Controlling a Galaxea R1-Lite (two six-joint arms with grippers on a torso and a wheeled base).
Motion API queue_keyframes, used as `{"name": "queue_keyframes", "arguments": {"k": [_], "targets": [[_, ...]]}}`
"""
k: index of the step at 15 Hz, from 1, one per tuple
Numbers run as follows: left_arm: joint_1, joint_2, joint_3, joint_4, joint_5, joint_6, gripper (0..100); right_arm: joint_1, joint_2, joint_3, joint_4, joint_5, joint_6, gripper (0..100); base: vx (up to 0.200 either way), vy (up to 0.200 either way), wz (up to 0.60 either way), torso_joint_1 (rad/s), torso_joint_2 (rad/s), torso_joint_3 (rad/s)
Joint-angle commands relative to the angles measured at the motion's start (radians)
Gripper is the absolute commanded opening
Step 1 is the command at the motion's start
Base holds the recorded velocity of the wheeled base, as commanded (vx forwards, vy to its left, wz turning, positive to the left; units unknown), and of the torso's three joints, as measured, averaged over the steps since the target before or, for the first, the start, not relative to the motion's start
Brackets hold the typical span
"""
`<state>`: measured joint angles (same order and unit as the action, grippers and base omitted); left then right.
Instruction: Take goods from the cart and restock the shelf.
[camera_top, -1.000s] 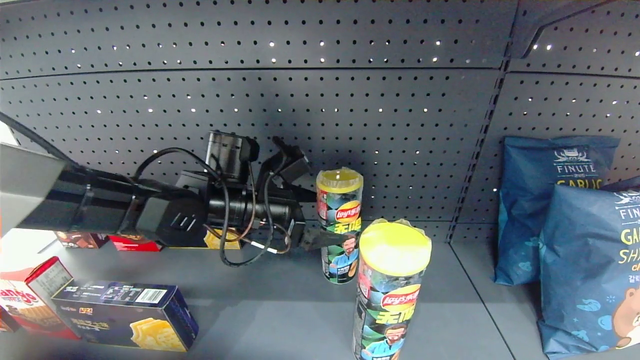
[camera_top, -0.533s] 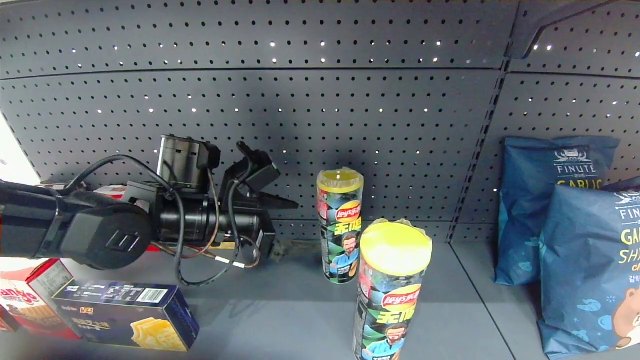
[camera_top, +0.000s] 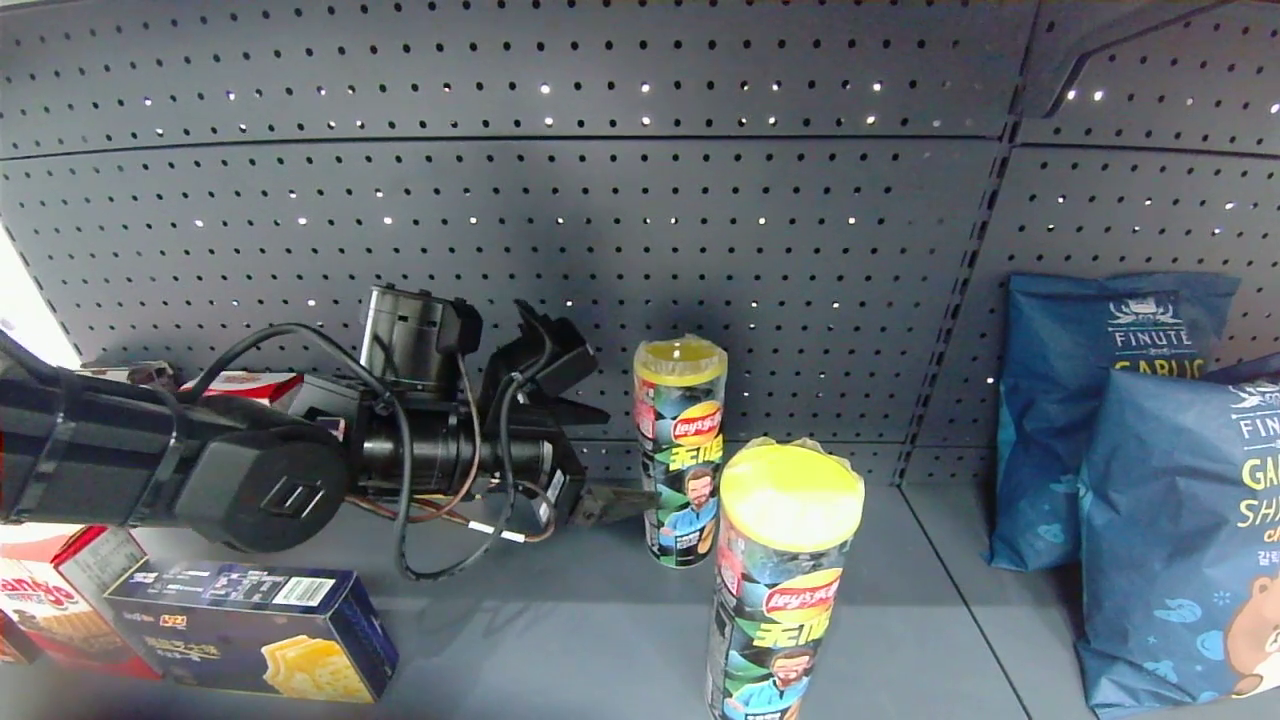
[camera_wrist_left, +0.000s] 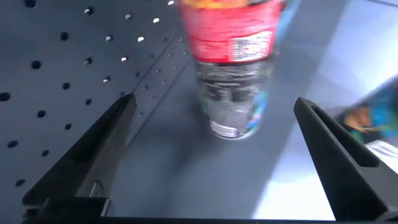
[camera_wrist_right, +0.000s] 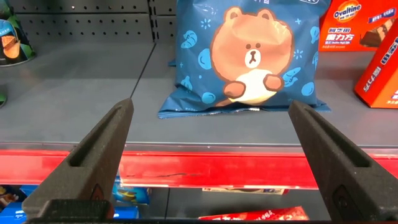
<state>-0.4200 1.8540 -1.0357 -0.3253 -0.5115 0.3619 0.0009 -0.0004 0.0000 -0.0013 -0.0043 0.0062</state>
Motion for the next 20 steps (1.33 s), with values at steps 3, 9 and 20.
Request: {"name": "queue_keyframes", "arguments": {"k": [3,9,20], "targets": [[-0.005,0.040,-0.007,-0.006,0.008,0.002,100,0.001,0.000,0.000,0.000,0.001,0.000,100,0.000,0.000,0.00,0.000,0.00,0.000],[0.007,0.054,-0.006,-0.011,0.022,0.005,100,0.001,0.000,0.000,0.000,0.000,0.000,100,0.000,0.000,0.00,0.000,0.00,0.000],[0.037,0.111,-0.015,-0.084,0.047,0.003,100,0.001,0.000,0.000,0.000,0.000,0.000,100,0.000,0.000,0.00,0.000,0.00,0.000]]}}
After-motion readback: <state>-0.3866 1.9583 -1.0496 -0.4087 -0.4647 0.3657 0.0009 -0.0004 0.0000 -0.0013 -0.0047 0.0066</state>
